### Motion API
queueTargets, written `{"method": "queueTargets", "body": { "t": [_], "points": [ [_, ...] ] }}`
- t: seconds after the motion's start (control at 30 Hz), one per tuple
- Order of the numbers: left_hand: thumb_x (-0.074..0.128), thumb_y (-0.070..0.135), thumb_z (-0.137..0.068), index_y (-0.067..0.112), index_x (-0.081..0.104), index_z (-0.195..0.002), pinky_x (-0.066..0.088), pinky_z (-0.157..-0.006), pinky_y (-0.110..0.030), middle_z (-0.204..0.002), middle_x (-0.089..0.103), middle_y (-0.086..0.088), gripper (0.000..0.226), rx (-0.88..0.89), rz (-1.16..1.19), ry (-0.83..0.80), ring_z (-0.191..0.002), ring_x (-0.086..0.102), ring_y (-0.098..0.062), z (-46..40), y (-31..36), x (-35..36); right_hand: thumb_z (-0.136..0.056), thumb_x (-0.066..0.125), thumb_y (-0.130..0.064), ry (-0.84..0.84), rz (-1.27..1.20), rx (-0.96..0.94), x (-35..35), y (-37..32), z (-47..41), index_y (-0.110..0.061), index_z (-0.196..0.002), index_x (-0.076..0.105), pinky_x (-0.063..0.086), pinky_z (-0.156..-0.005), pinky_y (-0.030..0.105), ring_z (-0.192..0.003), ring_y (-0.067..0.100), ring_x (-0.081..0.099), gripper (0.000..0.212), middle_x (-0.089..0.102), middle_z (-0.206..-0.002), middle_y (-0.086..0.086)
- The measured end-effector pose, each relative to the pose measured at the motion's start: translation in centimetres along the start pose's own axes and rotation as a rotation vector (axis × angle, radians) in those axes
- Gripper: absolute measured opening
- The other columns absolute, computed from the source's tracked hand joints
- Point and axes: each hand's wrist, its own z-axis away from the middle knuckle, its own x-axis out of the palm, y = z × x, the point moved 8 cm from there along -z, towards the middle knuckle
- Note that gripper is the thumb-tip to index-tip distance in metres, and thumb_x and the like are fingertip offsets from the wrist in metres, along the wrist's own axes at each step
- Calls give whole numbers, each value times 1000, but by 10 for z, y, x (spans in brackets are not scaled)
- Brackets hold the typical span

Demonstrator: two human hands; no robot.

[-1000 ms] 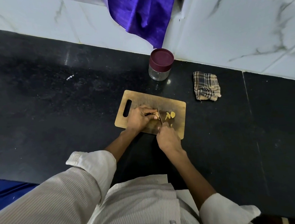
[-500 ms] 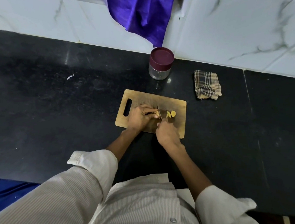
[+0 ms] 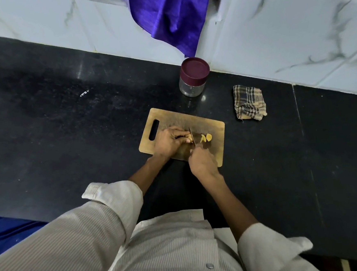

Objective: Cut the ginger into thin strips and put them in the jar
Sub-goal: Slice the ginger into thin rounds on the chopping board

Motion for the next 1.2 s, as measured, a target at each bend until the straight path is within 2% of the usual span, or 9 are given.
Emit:
{"method": "queueTargets", "body": {
  "t": [0.13,0.33,0.47,0.57,0.7,0.83,1.0,1.07,1.2],
  "points": [
    [78,11,-74,11,75,-100,49,-92,-33,-106,71,-1,27,-22,14,9,-99,63,-13,1,-3,1,-104,40,-18,-7,-45,4,2,8,9,-4,-122,47,45,-80,39,-111,35,61,24,63,-119,18],
    [78,11,-74,12,76,-98,51,-89,-39,-104,72,-1,24,-15,-7,29,-98,65,-13,0,-7,2,-103,44,-22,-29,-80,37,-4,-7,-17,-4,-121,56,48,-88,41,-112,34,61,28,64,-121,18],
    [78,11,-74,13,76,-99,50,-91,-38,-105,71,1,25,-39,18,27,-99,63,-12,0,-8,3,-104,41,-22,-25,-58,30,2,5,1,-3,-122,51,45,-82,38,-111,34,61,28,64,-119,18],
    [79,11,-73,13,76,-99,50,-91,-36,-105,71,2,26,-45,33,21,-99,63,-11,0,-9,4,-104,42,-22,-32,-55,47,7,16,14,-4,-120,51,45,-79,38,-110,33,62,25,64,-117,16],
    [78,9,-74,9,75,-99,50,-90,-35,-105,71,-1,25,-22,15,10,-97,64,-12,-2,-5,1,-102,44,-20,-41,-88,50,-2,0,-8,-4,-121,57,49,-88,41,-111,33,62,28,64,-120,17],
    [78,8,-73,9,76,-98,51,-91,-33,-104,72,-1,25,-25,7,10,-97,64,-11,-2,-3,2,-101,45,-18,-52,-89,65,-3,-4,-14,-3,-122,58,49,-90,40,-114,34,61,29,64,-123,17],
    [78,7,-73,9,75,-100,49,-90,-23,-105,71,0,27,-27,0,7,-98,63,-9,-1,-2,1,-101,47,-19,-78,-107,72,8,13,6,-1,-124,51,46,-82,37,-114,34,60,29,61,-124,18],
    [78,8,-74,8,75,-100,48,-89,-20,-106,71,-2,27,-24,-2,12,-98,63,-10,-1,-2,0,-101,47,-21,-87,-115,78,6,10,-2,-1,-124,53,47,-85,38,-114,34,60,30,62,-124,18],
    [78,11,-74,11,76,-99,50,-92,-31,-105,72,0,26,-27,-32,7,-98,64,-11,-2,-1,2,-103,45,-23,-100,-130,71,1,6,-13,-2,-124,57,48,-90,41,-113,33,61,32,64,-123,18]
  ]
}}
